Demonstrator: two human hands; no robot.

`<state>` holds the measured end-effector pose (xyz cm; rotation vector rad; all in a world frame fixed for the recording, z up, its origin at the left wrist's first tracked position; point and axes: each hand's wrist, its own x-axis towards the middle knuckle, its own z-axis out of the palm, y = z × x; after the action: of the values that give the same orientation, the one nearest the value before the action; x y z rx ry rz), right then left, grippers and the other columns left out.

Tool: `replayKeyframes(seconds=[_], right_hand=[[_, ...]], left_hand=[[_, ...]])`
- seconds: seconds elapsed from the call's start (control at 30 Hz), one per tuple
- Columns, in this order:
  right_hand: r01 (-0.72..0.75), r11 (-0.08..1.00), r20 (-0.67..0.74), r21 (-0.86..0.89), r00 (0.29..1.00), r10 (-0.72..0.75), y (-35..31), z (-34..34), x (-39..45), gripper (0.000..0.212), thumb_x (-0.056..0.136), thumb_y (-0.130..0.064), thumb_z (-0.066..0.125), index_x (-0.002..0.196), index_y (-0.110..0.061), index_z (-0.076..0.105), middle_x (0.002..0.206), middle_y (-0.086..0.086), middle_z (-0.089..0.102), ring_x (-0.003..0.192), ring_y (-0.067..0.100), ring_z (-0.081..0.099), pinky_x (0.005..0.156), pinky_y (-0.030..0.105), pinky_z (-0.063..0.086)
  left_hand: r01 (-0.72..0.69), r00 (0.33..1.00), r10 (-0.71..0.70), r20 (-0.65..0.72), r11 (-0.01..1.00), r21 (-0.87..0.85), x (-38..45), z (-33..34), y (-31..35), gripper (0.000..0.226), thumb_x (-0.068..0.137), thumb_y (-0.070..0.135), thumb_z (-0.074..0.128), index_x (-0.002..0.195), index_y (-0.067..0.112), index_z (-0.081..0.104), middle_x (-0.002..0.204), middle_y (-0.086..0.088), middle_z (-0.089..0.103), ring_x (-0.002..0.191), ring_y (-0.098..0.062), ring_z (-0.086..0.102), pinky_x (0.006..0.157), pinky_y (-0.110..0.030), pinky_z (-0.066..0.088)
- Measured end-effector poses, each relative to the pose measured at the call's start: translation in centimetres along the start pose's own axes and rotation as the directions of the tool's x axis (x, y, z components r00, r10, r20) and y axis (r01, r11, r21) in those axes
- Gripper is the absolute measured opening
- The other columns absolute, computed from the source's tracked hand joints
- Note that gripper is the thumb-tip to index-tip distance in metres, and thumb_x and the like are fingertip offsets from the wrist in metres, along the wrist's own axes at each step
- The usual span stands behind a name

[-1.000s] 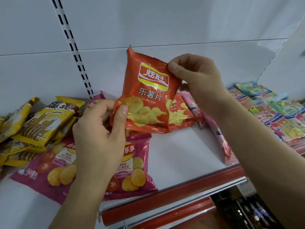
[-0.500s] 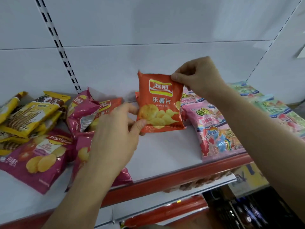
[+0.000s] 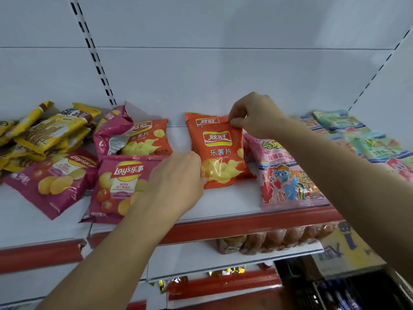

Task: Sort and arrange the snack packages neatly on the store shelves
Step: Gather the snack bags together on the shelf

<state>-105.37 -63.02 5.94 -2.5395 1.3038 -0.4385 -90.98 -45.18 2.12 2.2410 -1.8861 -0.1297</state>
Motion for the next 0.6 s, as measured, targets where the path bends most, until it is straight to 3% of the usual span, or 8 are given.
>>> replayKeyframes(seconds=[0.13,0.3,0.37,0.47,0.53,0.6], right_hand=[[0.008,1.0,-0.002,0.005,1.0,-0.008,0.4,0.6,0.2,0.01,0.095,-0.016,0.067,0.099,-0.02,0.075,0.099,-0.003,0.072,0.088,0.014,0.061,0.074,0.026,0.044],[0.007,1.0,-0.002,0.021,1.0,-0.007,0.4,0.8,0.3,0.011,0.096,-0.018,0.066,0.103,-0.02,0.074,0.103,0.0,0.072,0.09,0.016,0.063,0.069,0.023,0.045],[-0.002,0.999,-0.034,0.039,0.999,0.003,0.0,0.5,0.0,0.013,0.098,-0.021,0.064,0.108,-0.021,0.071,0.101,-0.003,0.069,0.087,0.014,0.06,0.063,0.022,0.042],[0.041,0.998,-0.131,0.044,0.991,-0.035,-2.0,0.3,-0.4,0.014,0.098,-0.022,0.063,0.111,-0.021,0.068,0.101,-0.005,0.066,0.083,0.013,0.058,0.065,0.024,0.042],[0.09,0.992,-0.127,0.084,0.989,-0.079,-4.3,0.7,-0.7,0.012,0.097,-0.024,0.064,0.107,-0.022,0.069,0.096,-0.007,0.066,0.076,0.008,0.057,0.064,0.023,0.045],[0.153,0.981,-0.095,0.122,0.985,-0.142,-7.0,2.0,-0.5,0.013,0.094,-0.028,0.064,0.104,-0.022,0.07,0.09,-0.007,0.069,0.074,0.009,0.056,0.074,0.028,0.05]], left_hand=[[0.0,1.0,0.001,0.026,1.0,-0.017,0.1,0.7,0.1,0.03,0.091,0.043,0.07,0.082,0.022,0.05,0.069,0.005,0.046,0.071,-0.021,0.055,0.062,-0.033,0.042],[-0.016,0.999,0.016,0.031,1.0,0.009,0.1,0.5,0.1,0.037,0.091,0.045,0.07,0.07,0.022,0.049,0.065,0.005,0.047,0.068,-0.023,0.057,0.058,-0.032,0.041],[-0.036,0.999,0.036,-0.026,0.999,0.001,-0.1,-0.5,-0.2,0.03,0.092,0.045,0.068,0.079,0.019,0.059,0.07,0.004,0.056,0.073,-0.023,0.063,0.06,-0.035,0.047],[-0.085,0.969,0.08,-0.235,0.996,-0.01,-0.5,-2.2,-2.0,0.022,0.093,0.045,0.065,0.086,0.024,0.063,0.076,0.004,0.067,0.077,-0.022,0.064,0.066,-0.04,0.055],[-0.143,0.933,0.119,-0.34,0.989,-0.046,-0.6,-2.8,-4.0,0.015,0.092,0.038,0.063,0.083,0.026,0.06,0.068,0.01,0.062,0.072,-0.019,0.06,0.064,-0.04,0.054],[-0.215,0.933,0.175,-0.315,0.972,-0.097,-0.6,-2.8,-6.1,0.012,0.088,0.036,0.065,0.082,0.028,0.059,0.065,0.014,0.052,0.071,-0.013,0.053,0.064,-0.036,0.05]])
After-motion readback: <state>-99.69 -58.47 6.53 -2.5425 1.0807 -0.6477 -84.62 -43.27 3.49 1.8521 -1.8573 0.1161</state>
